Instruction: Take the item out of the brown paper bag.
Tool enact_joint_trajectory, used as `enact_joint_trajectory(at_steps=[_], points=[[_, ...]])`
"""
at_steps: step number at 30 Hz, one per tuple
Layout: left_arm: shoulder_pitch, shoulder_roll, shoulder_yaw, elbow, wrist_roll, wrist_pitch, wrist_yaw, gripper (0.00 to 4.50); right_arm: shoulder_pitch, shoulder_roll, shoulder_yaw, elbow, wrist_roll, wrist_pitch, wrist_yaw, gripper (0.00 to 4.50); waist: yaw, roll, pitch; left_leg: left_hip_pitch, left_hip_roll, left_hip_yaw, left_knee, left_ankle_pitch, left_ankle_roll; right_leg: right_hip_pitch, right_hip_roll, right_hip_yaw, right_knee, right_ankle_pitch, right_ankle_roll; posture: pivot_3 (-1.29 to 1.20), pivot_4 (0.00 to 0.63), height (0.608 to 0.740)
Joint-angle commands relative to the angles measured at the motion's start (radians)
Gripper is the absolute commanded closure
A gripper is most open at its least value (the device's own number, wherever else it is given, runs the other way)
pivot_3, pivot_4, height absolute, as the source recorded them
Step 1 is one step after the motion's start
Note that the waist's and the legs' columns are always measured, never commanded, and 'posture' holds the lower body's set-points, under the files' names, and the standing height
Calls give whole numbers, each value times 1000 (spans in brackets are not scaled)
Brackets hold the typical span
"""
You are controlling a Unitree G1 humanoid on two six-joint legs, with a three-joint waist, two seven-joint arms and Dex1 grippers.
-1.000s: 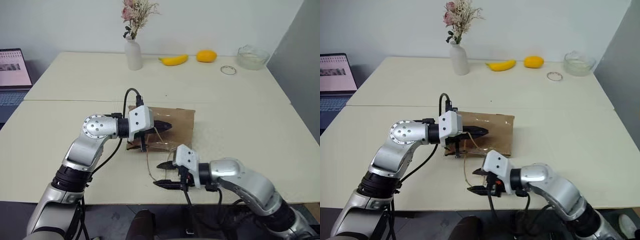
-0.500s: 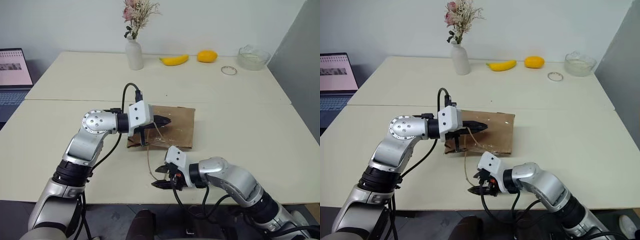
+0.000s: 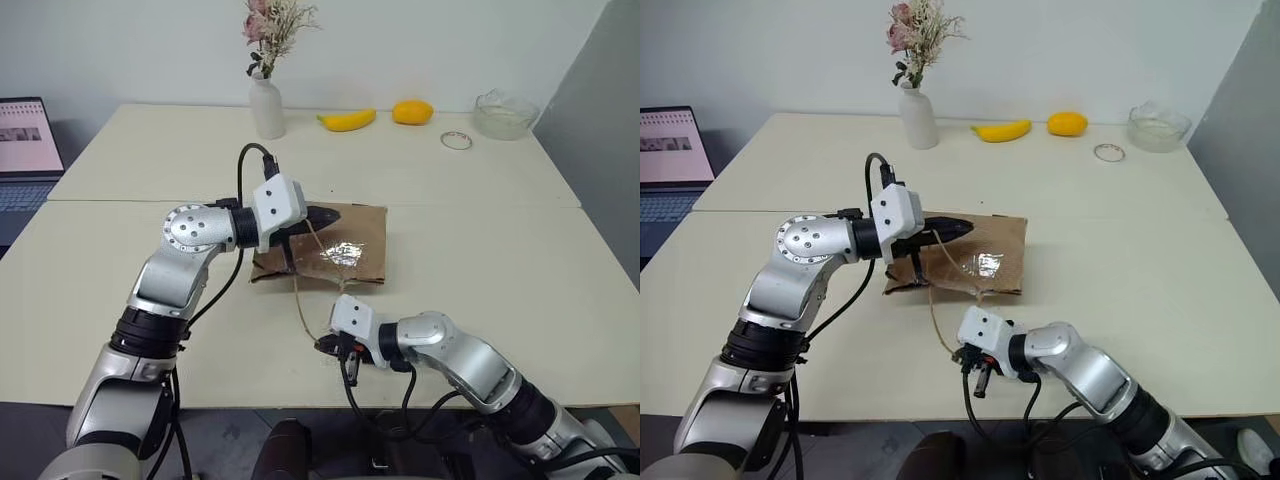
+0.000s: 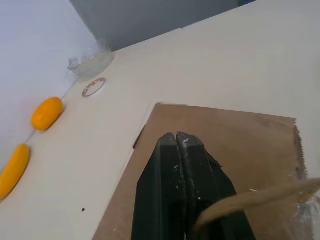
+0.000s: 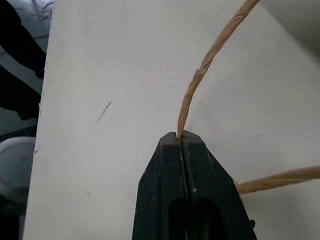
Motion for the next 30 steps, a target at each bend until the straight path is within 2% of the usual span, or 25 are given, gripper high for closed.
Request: enact_joint_trajectory(at_steps=[1,16,23,26,30], points=[[-73,-8,39,22,11,42,50,4500,-1,-22,20,19,-65,-52,13,4476,1,0,0,0,0,0,0,0,0,0,0,0,0,0,0,0,150,740],[-390,-44,94,374,52,80,179,4500,48,-33,54,53,-176,-113,42,4476,1,0,0,0,-1,1,0,0,0,0,0,-1,0,0,0,0,150,740],[-415,-59,115,363,28,98,148,4500,53,-35,25,29,-196,-134,33,4476,1,0,0,1,-1,1,0,0,0,0,-1,0,0,0,0,0,150,740],[-410,-63,130,327,-9,147,127,4500,58,-25,-35,-15,-174,-152,23,4476,2,0,0,0,-1,1,1,0,0,0,-1,0,0,0,0,0,150,740],[-391,-62,151,250,-74,240,99,4500,63,-11,-132,-108,-121,-93,11,3591,1,0,0,-1,-1,1,1,0,0,-1,-1,0,0,0,0,0,150,740]])
